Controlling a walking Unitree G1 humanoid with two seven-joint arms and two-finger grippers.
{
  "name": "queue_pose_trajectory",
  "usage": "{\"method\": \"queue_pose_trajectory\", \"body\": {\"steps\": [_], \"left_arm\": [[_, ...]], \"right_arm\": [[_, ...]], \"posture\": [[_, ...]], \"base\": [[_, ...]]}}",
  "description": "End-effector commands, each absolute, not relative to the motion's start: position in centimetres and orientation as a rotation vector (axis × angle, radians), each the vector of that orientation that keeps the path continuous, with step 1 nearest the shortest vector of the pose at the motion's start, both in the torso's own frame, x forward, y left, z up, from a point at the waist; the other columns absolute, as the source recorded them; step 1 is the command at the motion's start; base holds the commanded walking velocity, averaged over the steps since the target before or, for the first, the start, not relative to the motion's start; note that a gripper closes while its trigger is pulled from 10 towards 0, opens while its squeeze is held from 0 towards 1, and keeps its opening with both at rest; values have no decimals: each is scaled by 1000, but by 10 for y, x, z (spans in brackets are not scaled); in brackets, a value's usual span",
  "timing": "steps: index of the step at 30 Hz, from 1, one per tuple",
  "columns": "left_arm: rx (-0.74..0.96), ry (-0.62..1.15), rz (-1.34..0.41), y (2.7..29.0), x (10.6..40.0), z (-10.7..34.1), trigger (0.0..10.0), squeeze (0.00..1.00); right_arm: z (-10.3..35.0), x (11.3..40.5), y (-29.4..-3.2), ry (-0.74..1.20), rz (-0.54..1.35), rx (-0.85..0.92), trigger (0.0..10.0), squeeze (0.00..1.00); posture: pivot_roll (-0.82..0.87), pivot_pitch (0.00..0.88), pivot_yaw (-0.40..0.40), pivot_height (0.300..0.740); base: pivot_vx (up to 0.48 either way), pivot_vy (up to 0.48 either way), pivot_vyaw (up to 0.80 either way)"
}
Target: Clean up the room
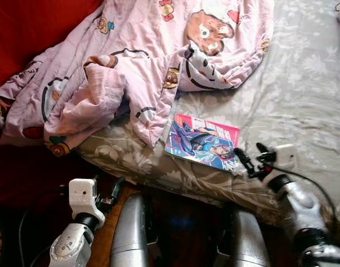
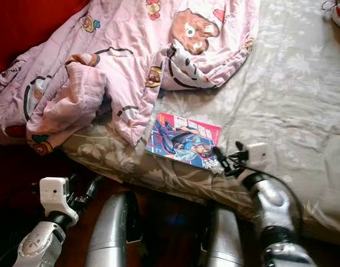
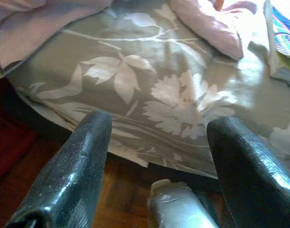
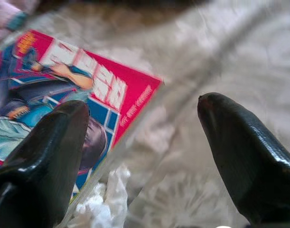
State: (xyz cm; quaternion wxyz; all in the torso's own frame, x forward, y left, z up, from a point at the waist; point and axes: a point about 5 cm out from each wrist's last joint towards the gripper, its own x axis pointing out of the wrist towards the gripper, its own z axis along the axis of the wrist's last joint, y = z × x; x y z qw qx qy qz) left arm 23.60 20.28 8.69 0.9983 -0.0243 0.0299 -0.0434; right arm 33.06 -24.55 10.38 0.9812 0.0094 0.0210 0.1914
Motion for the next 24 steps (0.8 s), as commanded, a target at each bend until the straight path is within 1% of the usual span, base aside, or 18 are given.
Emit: {"method": "queue_pose_trajectory", "body": {"steps": [1,2,3,7,9,10,15,18,20,24], "left_arm": [[-50,99,-77,207,230,80,10000,0],[-48,100,-81,207,231,80,10000,0],[-48,101,-83,207,231,80,10000,0],[-44,102,-89,207,232,81,10000,0],[-40,103,-86,209,232,82,10000,0],[-40,103,-86,209,232,82,10000,0],[-36,98,-80,210,232,84,10000,0],[-33,95,-75,212,231,85,10000,0],[-31,97,-70,214,229,84,10000,0],[-32,100,-67,214,228,83,10000,0]], "right_arm": [[92,324,-239,124,513,-13,10000,0],[91,322,-236,169,609,-51,10000,0],[90,321,-236,189,643,-69,10000,0],[85,323,-234,264,674,-162,10000,0],[78,324,-228,334,689,-285,10000,0],[77,325,-227,343,693,-306,10000,0],[80,332,-221,337,666,-302,10000,0],[81,332,-221,340,685,-317,10000,0],[82,333,-223,347,688,-351,10000,0],[87,333,-231,343,695,-361,10000,0]], "posture": [[198,396,54,578],[197,398,57,578],[197,398,57,578],[204,401,61,578],[211,406,59,578],[211,406,59,578],[232,413,59,578],[232,413,56,578],[232,413,56,578],[227,413,54,578]], "base": [[0,0,0],[0,0,0],[0,0,0],[0,0,0],[0,0,0],[0,0,0],[0,0,0],[0,0,0],[0,0,0],[0,0,0]]}}
